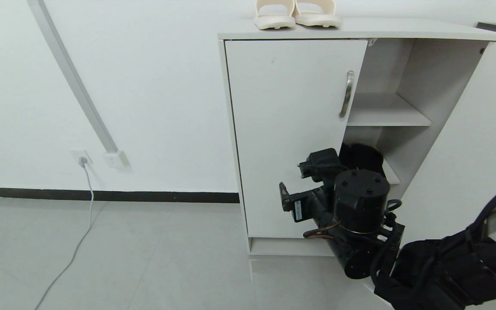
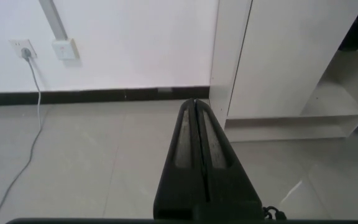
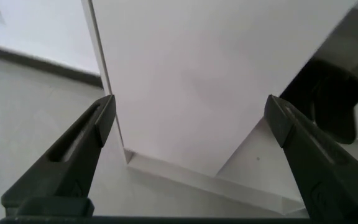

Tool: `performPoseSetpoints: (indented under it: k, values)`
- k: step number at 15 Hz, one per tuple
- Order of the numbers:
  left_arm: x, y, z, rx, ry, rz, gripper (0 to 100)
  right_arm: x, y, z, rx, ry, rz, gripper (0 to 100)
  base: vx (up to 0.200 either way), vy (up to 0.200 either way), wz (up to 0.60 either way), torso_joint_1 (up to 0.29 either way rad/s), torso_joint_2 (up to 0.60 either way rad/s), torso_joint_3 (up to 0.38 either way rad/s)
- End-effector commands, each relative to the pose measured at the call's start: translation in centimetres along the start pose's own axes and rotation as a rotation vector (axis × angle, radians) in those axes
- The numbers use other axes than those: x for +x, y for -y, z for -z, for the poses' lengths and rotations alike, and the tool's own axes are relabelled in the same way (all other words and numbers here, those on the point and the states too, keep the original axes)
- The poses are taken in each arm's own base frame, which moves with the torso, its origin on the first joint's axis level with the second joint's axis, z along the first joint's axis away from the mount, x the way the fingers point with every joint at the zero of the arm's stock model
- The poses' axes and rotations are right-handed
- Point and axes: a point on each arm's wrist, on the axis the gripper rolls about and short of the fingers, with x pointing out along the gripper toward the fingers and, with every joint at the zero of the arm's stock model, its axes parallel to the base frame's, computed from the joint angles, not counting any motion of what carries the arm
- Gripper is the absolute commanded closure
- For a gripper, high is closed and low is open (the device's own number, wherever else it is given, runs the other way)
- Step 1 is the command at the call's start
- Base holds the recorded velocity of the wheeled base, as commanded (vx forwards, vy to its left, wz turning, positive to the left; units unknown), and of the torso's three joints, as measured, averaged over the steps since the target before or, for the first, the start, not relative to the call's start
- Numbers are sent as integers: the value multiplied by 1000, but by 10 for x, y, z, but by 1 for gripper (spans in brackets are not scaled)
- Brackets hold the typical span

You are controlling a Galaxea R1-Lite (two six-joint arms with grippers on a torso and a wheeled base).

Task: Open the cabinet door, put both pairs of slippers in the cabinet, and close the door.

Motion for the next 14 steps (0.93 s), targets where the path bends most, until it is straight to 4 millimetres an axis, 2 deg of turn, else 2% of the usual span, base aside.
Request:
performPoseSetpoints:
  k: [1,5,14]
  values:
    - [0,0,0,0,1,-1,100,0,0,1,-1,-1,1,0,0,0,0,36,-300,-364]
    - [0,0,0,0,1,-1,100,1,0,1,-1,-1,3,0,0,0,0,54,-533,-358]
    - [0,0,0,-1,1,-2,100,6,-2,3,-2,-2,6,0,0,0,0,144,-472,-332]
